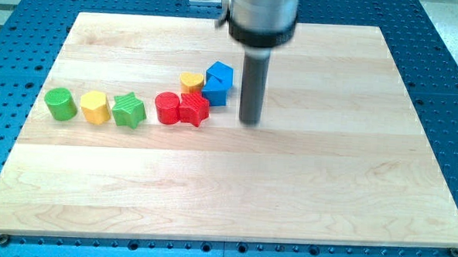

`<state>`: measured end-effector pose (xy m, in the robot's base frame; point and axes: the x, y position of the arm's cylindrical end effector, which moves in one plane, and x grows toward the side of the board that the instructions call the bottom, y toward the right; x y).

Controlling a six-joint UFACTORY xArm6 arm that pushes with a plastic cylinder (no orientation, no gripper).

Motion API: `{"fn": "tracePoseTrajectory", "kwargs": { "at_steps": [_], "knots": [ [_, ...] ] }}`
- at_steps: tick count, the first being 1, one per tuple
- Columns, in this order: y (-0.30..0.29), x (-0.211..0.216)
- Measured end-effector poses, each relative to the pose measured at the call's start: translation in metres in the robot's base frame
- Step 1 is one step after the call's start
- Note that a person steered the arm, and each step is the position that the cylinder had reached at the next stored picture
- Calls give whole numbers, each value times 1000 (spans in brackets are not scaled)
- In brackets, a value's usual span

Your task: Push the red blocks at the bottom side of the heart

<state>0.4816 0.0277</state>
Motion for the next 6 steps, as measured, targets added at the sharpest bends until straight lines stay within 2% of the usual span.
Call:
{"fn": "tracePoseTrajectory", "kwargs": {
  "at_steps": [1, 3, 4, 5, 6],
  "knots": [
    [-64, 17],
    [-69, -23],
    [-72, -23],
    [-101, -6],
    [-103, -35]
  ]
}}
